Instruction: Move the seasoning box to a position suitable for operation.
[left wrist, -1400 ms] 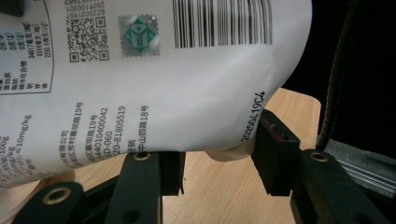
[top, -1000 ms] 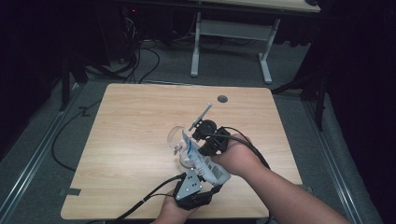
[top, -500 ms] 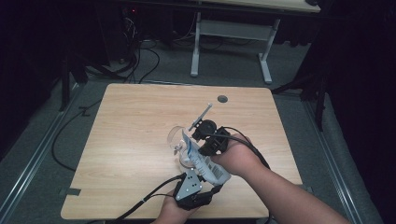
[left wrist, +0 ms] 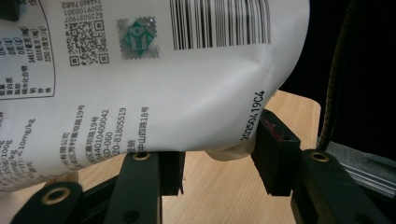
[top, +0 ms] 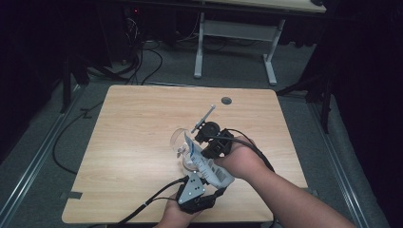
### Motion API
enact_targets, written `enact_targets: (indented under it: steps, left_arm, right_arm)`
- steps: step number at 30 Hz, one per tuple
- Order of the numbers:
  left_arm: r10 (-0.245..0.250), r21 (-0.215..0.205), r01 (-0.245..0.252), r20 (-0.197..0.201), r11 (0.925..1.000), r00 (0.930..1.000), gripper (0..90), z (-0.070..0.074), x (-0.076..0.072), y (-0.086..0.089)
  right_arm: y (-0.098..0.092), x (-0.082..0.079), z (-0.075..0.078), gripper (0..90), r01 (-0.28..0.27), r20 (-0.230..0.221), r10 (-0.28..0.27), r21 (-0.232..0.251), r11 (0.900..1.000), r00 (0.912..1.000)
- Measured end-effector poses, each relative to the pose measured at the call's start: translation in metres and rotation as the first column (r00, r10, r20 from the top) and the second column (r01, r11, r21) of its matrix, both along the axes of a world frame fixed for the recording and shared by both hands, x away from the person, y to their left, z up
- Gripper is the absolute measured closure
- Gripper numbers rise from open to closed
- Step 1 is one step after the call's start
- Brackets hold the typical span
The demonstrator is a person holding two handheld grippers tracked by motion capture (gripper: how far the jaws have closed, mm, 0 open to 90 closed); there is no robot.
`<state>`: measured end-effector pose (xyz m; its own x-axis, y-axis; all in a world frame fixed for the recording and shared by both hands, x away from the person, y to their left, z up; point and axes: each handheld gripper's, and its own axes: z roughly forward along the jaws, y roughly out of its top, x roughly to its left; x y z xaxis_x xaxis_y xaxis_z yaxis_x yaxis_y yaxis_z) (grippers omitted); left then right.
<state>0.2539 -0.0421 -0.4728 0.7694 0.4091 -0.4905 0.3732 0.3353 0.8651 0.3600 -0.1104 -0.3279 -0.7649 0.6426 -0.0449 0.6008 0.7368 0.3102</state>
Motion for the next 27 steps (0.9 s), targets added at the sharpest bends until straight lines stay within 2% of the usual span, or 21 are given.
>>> enact_targets:
  steps: [27]
  left_arm:
    - [-0.007, -0.002, 0.007, -0.007, 1.0, 0.9999, 57.8, -0.0004, 0.0006, 0.0003]
  right_arm:
    - [-0.0004, 0.001, -0.0028, 90.0, 0.002, -0.005, -0.002, 0.01, 1.0, 1.0]
